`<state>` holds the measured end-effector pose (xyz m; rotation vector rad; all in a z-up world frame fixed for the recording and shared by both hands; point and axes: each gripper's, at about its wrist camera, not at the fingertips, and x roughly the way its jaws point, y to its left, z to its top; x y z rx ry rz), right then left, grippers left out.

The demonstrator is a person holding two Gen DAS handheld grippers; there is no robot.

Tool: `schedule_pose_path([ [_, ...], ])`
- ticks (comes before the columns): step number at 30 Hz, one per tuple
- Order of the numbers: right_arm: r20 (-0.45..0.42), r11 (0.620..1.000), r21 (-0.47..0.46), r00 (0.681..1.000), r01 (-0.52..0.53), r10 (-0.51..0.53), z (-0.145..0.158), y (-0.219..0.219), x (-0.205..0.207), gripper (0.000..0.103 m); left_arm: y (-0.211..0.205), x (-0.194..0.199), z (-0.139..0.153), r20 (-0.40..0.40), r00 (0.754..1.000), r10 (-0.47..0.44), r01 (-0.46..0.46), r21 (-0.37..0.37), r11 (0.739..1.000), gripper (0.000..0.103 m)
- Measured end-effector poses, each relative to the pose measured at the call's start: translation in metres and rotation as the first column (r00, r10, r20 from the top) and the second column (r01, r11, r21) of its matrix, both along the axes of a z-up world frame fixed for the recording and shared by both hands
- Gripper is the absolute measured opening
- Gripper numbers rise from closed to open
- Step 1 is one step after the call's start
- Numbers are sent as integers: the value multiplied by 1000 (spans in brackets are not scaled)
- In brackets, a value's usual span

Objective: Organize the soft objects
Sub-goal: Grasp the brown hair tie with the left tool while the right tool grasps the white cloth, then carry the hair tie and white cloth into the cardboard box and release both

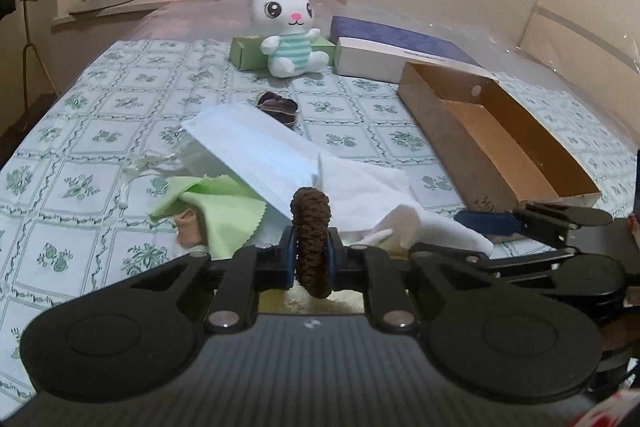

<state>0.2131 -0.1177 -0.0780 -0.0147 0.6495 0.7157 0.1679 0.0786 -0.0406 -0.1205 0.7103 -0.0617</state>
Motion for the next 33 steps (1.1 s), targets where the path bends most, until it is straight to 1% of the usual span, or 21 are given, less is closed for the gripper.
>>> schedule_pose_path([
  [2, 15, 1000, -22, 1000, -21, 21, -2, 6, 4, 66, 2, 1, -2, -6, 1000, 8, -8, 2, 1000, 13],
  [5, 11, 998, -49, 999, -47, 48, -9, 15, 11, 66, 4, 3, -6, -15, 1000, 12, -12, 1, 1000, 13],
  [6, 8, 997, -51, 998, -57, 57, -10, 17, 13, 65, 4, 4, -7, -17, 1000, 11, -11, 0, 1000, 13],
  [7, 10, 997, -55, 998, -62, 63, -12, 19, 15, 59, 4, 4, -8, -19, 1000, 12, -12, 1, 1000, 13],
  [8, 12, 996, -56, 998, -68, 69, -13, 19, 15, 55, 4, 4, -9, -21, 1000, 12, -12, 2, 1000, 13],
  [9, 14, 995, -58, 997, -77, 78, -15, 21, 16, 47, 3, 5, -11, -24, 1000, 12, -12, 4, 1000, 13],
  [10, 20, 994, -64, 996, -89, 90, -15, 22, 16, 36, 3, 6, -12, -30, 999, 14, -13, 7, 1000, 13],
  [13, 64, 991, -88, 992, -103, 109, -14, 24, 12, 19, 3, 7, -15, -37, 999, 16, -15, 17, 1000, 13],
  [15, 75, 991, -80, 991, -106, 112, -13, 21, 10, 13, 2, 7, -15, -36, 999, 17, -16, 17, 1000, 13],
  [18, 71, 995, -27, 993, -92, 94, -5, 10, 8, 12, 1, 6, -12, -33, 999, 19, -18, 23, 1000, 13],
  [23, 40, 993, 111, 999, -35, 31, 19, -21, 13, 12, -2, 5, -2, -15, 1000, 17, -16, 34, 999, 13],
  [29, 42, 979, 197, 998, 44, -53, 48, -63, 15, 12, -18, 8, 17, 25, 1000, -19, 17, 53, 998, 13],
  [33, 66, 971, 209, 989, 116, -132, 65, -94, 16, 12, -38, 18, 28, 46, 997, -69, 66, 61, 996, 13],
])
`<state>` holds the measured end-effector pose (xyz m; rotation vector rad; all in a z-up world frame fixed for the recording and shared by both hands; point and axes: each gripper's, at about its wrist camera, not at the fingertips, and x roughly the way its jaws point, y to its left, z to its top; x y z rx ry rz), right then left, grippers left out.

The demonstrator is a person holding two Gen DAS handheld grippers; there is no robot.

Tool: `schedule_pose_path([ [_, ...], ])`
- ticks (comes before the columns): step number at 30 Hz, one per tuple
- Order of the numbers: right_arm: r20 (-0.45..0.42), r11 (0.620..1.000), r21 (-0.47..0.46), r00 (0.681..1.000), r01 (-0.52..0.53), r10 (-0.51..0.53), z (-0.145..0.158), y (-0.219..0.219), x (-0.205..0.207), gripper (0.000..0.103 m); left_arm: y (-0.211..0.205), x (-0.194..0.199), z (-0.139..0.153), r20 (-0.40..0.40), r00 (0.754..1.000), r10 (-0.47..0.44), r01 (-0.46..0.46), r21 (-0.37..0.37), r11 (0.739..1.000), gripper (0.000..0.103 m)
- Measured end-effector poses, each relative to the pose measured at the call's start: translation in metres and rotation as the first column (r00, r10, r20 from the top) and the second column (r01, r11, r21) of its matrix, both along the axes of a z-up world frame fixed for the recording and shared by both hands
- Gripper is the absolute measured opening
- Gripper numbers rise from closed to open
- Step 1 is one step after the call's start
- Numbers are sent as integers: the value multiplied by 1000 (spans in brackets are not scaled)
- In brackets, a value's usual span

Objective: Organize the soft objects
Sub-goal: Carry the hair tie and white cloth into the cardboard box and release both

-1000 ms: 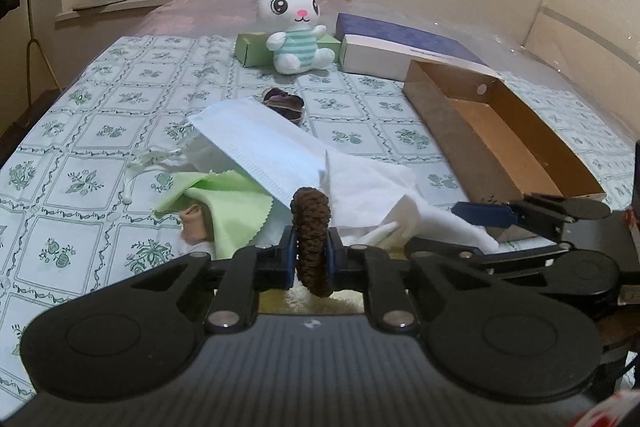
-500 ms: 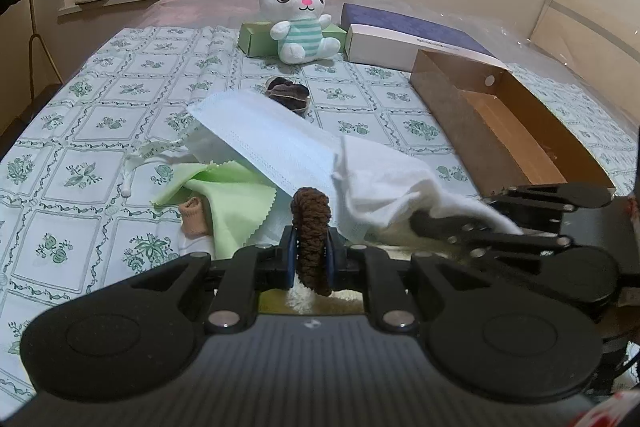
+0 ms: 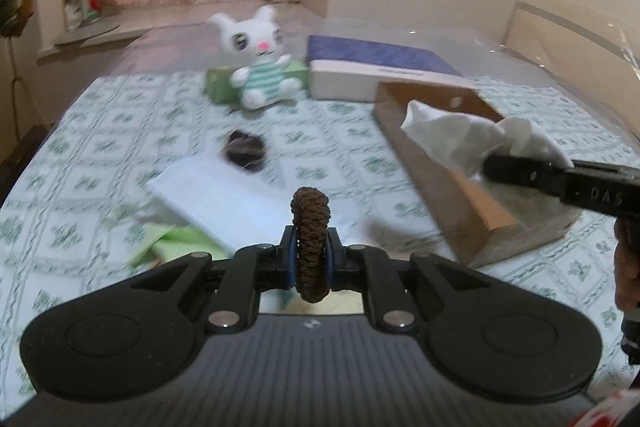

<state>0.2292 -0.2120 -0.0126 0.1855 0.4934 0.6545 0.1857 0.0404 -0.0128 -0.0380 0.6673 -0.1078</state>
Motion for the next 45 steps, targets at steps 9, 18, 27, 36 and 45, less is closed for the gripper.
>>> schedule_pose_path([
  [9, 15, 982, -44, 983, 182, -181, 7, -66, 18, 12, -70, 49, 11, 29, 989, -147, 148, -25, 989, 13],
  [18, -6, 955, -43, 955, 295, -295, -12, -107, 62, 13, -138, 111, 6, 13, 973, -231, 231, -82, 969, 13],
  [27, -59, 937, -59, 936, 343, -347, -36, -125, 88, 67, -169, 154, -20, -59, 968, -245, 241, -68, 968, 13],
  [36, -94, 937, -105, 935, 333, -343, -48, -137, 70, 67, -187, 166, -37, -98, 957, -275, 270, -59, 961, 24],
  [45, -84, 943, -133, 945, 304, -317, -44, -137, 64, 67, -189, 169, -38, -94, 961, -258, 257, -22, 966, 60],
])
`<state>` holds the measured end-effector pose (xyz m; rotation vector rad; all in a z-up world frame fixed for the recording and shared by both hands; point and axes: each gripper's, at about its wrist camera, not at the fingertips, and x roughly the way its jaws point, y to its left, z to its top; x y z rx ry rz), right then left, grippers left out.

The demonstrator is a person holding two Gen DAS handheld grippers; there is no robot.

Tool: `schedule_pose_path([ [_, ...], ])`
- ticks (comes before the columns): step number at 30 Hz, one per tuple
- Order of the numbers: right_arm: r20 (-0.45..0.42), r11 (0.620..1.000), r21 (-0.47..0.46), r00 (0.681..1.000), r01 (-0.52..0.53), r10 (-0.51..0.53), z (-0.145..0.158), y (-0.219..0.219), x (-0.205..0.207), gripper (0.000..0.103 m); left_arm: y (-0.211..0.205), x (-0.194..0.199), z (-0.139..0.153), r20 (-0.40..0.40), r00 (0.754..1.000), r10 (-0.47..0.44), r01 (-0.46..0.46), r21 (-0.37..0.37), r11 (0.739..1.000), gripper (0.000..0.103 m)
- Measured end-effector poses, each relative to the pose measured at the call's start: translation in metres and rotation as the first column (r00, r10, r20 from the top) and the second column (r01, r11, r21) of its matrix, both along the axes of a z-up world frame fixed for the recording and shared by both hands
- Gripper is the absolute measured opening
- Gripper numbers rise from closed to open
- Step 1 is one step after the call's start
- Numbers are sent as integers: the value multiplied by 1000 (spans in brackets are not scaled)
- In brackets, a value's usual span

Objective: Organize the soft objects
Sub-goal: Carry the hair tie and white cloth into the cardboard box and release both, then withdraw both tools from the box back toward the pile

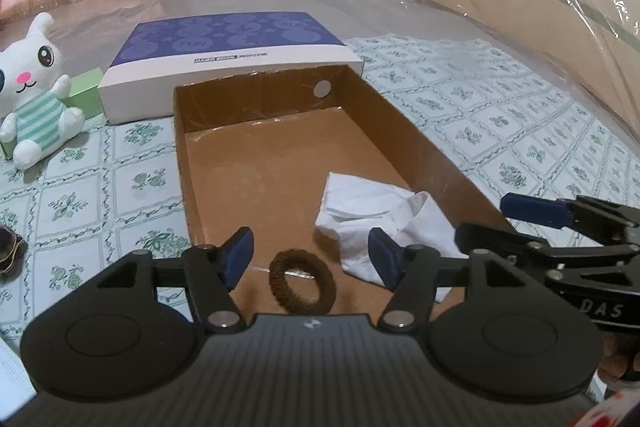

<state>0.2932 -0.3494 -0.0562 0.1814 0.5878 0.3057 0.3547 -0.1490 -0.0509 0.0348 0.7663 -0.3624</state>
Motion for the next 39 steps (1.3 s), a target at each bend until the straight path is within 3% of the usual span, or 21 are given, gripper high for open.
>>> schedule_pose_path([
  [11, -27, 1000, -13, 999, -21, 21, 10, 11, -20, 67, 13, -20, 8, -23, 1000, 17, -18, -16, 1000, 60],
  [22, -35, 998, 54, 999, 8, -6, 32, 9, -50, 67, 29, -59, 37, -19, 998, 57, -58, -27, 998, 60],
  [39, 17, 991, 130, 999, -35, 33, 82, 41, -127, 68, 91, -171, 81, -2, 986, 170, -169, -95, 981, 60],
])
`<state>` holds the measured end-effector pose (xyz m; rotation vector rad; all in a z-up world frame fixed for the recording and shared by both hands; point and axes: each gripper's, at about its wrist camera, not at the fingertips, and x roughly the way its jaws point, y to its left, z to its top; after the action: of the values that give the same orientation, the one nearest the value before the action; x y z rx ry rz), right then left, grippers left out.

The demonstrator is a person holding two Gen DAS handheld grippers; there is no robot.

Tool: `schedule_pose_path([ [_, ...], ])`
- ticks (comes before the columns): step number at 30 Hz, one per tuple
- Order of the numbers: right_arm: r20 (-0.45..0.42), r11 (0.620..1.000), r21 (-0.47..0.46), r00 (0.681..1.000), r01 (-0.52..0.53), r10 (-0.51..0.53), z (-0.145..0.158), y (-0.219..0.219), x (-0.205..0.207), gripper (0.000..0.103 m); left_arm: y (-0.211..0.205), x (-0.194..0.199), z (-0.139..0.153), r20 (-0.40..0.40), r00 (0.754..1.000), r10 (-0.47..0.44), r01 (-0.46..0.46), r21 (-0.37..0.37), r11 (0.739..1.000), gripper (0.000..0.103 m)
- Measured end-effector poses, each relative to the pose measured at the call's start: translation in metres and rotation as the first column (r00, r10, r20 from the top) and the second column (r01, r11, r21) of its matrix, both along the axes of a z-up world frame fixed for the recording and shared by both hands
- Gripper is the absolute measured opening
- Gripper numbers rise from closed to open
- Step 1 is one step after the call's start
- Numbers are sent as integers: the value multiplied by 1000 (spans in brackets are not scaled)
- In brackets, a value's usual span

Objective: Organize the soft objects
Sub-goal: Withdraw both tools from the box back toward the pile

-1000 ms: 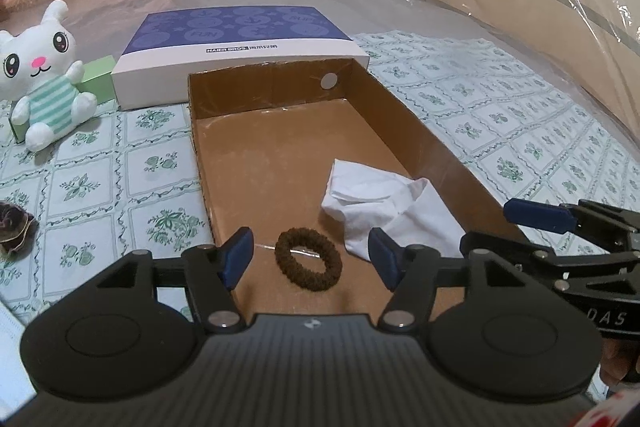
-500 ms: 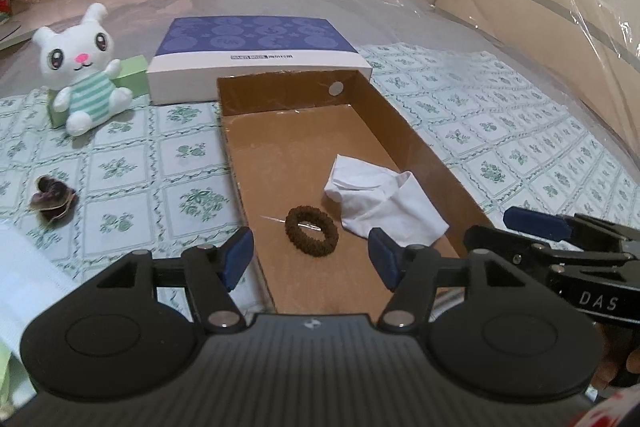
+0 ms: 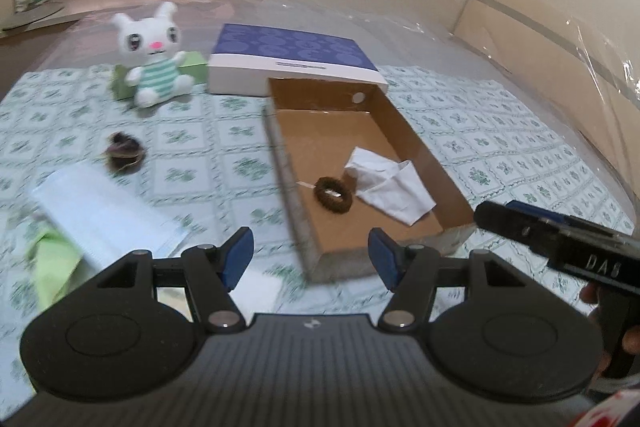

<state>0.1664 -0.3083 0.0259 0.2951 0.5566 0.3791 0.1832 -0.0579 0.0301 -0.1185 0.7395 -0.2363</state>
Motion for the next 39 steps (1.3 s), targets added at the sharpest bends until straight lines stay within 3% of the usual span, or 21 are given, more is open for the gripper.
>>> schedule_pose_path([
  [13, -24, 995, 34, 995, -92, 92, 2, 38, -44, 67, 71, -82, 16, 59, 991, 119, -120, 21, 993, 61],
  [23, -63, 981, 13, 979, -193, 193, -16, 76, -60, 67, 111, -122, 4, 46, 979, 197, -198, 33, 980, 61],
  [30, -99, 969, -5, 964, -249, 247, -30, 99, -62, 67, 127, -132, -15, 8, 972, 234, -234, 43, 971, 61],
  [39, -107, 958, -49, 955, -282, 276, -43, 121, -52, 67, 141, -124, -28, 19, 964, 265, -266, 69, 962, 61],
])
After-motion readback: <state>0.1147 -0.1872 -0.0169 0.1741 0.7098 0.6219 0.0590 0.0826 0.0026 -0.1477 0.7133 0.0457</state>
